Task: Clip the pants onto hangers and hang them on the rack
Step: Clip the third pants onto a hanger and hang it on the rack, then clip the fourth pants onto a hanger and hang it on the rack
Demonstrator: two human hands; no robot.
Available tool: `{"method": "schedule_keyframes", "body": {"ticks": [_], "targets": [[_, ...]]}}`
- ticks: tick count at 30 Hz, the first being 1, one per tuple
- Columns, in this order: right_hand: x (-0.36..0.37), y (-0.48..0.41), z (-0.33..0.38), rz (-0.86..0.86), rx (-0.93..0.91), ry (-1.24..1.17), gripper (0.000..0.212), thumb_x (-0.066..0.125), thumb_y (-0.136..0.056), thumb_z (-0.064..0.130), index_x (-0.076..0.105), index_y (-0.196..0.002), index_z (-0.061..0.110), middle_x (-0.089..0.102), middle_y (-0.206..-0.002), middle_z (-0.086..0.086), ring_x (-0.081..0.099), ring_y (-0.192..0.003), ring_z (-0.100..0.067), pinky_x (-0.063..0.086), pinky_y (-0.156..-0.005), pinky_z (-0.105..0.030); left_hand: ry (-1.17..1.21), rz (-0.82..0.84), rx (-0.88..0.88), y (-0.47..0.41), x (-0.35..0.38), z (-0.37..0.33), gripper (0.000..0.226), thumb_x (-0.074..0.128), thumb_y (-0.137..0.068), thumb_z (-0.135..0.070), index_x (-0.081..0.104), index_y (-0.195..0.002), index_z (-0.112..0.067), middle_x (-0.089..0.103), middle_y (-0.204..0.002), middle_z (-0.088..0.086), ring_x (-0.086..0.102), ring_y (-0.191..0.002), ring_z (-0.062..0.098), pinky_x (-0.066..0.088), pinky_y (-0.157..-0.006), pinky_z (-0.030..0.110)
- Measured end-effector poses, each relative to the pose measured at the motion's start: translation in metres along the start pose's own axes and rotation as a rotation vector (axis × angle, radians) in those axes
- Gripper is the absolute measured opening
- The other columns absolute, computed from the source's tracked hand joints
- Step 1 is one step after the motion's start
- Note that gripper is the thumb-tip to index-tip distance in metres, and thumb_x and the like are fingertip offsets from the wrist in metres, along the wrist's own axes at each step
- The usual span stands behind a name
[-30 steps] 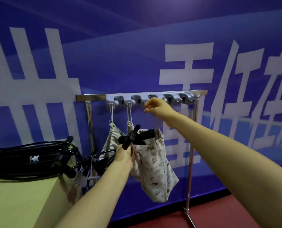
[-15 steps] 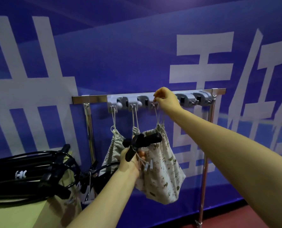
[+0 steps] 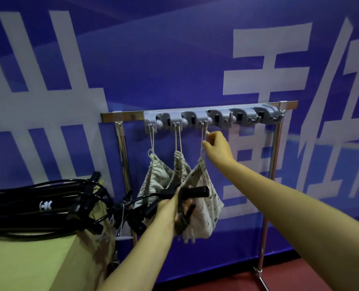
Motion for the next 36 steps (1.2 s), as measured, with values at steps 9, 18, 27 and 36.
{"method": "schedule_keyframes", "body": {"ticks": [9,18,27,36], "targets": [[0.03,0.07,0.06,0.245,-0.021,0.075,0.039,0.038,-0.101,0.036,0.048,-0.116,0.001,0.052,-0.103,-0.01,0.05,-0.092,-0.027,0.039,-0.079,-0.039,-0.113,-0.028,-0.001,0.065,-0.036,-0.035,0.026,0.047,-0.098,-0.02,0.054,-0.08,-0.004,0.059,-0.048,0.006,0.061,-0.048,0.023,0.052,-0.046,0.031],[0.116,0.182,0.152,0.397,-0.091,-0.018,0.041,0.038,-0.099,0.041,0.051,-0.106,0.003,0.062,-0.107,-0.019,0.061,-0.102,-0.034,0.046,-0.091,-0.046,-0.205,-0.153,0.133,0.172,-0.154,-0.097,0.038,0.044,-0.099,-0.028,0.053,-0.069,-0.006,0.062,-0.051,0.005,0.055,-0.032,0.008,0.044,-0.035,0.014],[0.245,0.33,0.248,0.678,-0.229,-0.06,0.033,0.042,-0.098,0.04,0.056,-0.104,0.011,0.063,-0.102,-0.008,0.061,-0.098,-0.025,0.047,-0.083,-0.036,-0.471,-0.541,0.408,0.262,-0.336,-0.17,0.027,0.049,-0.096,-0.027,0.059,-0.077,-0.011,0.063,-0.079,0.006,0.054,-0.06,0.016,0.044,-0.056,0.025],[0.339,0.412,0.233,0.788,0.004,-0.251,0.028,0.041,-0.098,0.041,0.053,-0.102,0.016,0.059,-0.086,0.002,0.059,-0.084,-0.017,0.048,-0.076,-0.031,-0.994,-0.993,0.627,0.287,-0.439,-0.195,0.022,0.061,-0.088,-0.032,0.062,-0.095,-0.011,0.064,-0.1,0.007,0.057,-0.096,0.026,0.048,-0.079,0.04]]}}
Point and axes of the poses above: each hand's wrist, its own y-axis away from the middle knuckle, its own x-axis out of the palm, z = x × y, the point moved 8 cm from there along -y, towards the middle knuckle
